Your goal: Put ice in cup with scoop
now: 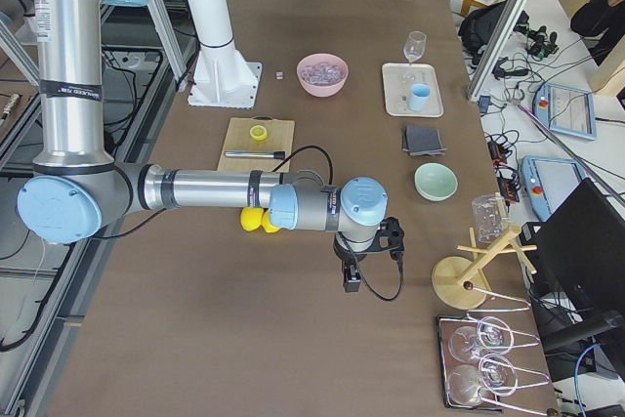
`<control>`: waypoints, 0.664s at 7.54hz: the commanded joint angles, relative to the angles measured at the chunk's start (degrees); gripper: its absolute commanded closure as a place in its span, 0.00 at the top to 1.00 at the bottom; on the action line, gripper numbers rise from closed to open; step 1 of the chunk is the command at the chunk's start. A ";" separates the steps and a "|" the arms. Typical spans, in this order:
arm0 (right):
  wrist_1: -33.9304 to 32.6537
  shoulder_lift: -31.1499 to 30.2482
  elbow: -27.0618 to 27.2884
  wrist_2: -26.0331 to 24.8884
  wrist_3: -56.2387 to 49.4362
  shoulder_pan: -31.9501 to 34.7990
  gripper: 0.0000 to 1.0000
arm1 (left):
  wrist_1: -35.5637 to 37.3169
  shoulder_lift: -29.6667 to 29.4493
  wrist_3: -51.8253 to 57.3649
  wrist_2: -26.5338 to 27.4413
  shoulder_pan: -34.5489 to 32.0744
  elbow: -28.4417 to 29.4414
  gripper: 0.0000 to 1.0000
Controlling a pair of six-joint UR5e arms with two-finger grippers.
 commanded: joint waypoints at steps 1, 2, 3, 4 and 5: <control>0.13 -0.11 -0.22 0.01 0.01 0.00 1.00 | -3.79 -0.17 -0.04 -0.21 1.30 0.07 0.98; 0.22 -0.37 -0.22 0.10 -0.08 0.08 1.00 | -5.12 -0.96 -0.13 -0.12 4.62 0.07 0.98; 0.31 -0.98 0.21 0.10 -0.08 0.09 1.00 | -5.56 -2.62 -0.04 0.06 9.79 0.16 0.98; 0.22 -1.07 0.30 0.10 0.01 0.09 1.00 | -5.92 -3.24 0.14 0.06 11.32 -0.28 0.98; 0.39 -1.07 0.65 0.18 0.01 0.00 1.00 | -7.57 -3.60 -0.04 -0.03 11.33 -0.28 0.98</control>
